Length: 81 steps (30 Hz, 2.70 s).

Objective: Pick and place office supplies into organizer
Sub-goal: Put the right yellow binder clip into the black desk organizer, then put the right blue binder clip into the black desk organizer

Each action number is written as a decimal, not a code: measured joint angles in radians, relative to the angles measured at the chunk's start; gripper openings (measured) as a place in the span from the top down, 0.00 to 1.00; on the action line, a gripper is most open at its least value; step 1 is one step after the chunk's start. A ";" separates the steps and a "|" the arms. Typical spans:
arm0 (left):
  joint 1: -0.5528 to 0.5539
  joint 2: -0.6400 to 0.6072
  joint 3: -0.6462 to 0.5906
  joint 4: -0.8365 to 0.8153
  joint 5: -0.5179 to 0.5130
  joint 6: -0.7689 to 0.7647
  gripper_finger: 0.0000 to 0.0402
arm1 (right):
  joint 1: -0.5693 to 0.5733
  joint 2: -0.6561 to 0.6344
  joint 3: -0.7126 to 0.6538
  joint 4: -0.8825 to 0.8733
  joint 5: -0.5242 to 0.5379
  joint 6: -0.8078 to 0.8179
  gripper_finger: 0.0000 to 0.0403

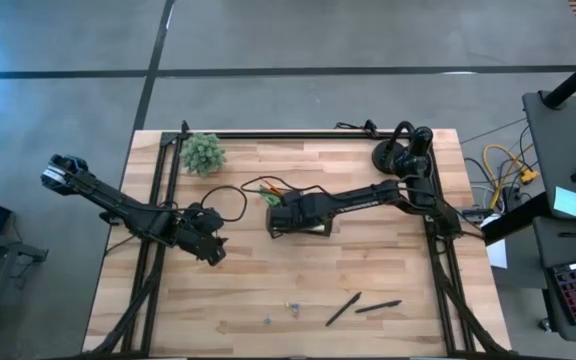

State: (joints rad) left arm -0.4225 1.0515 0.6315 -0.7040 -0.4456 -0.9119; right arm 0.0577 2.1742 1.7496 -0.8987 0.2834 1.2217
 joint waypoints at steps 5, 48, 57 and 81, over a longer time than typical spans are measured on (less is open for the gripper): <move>0.000 0.001 0.000 0.001 0.000 0.000 0.51 | -0.009 0.002 0.000 0.001 0.031 -0.019 0.72; -0.008 0.007 -0.002 0.015 0.104 0.126 0.51 | 0.577 0.035 0.124 -0.033 -0.118 0.021 0.54; -0.042 0.023 -0.002 0.055 0.207 0.133 0.51 | 0.554 0.093 0.124 0.073 -0.162 -0.003 0.54; -0.098 0.041 -0.003 0.099 0.227 0.076 0.51 | 0.439 0.147 0.112 -0.022 -0.131 0.113 0.68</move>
State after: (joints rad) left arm -0.5205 1.0924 0.6285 -0.6052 -0.2181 -0.8356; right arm 0.4966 2.3213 1.8612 -0.9211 0.1523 1.3351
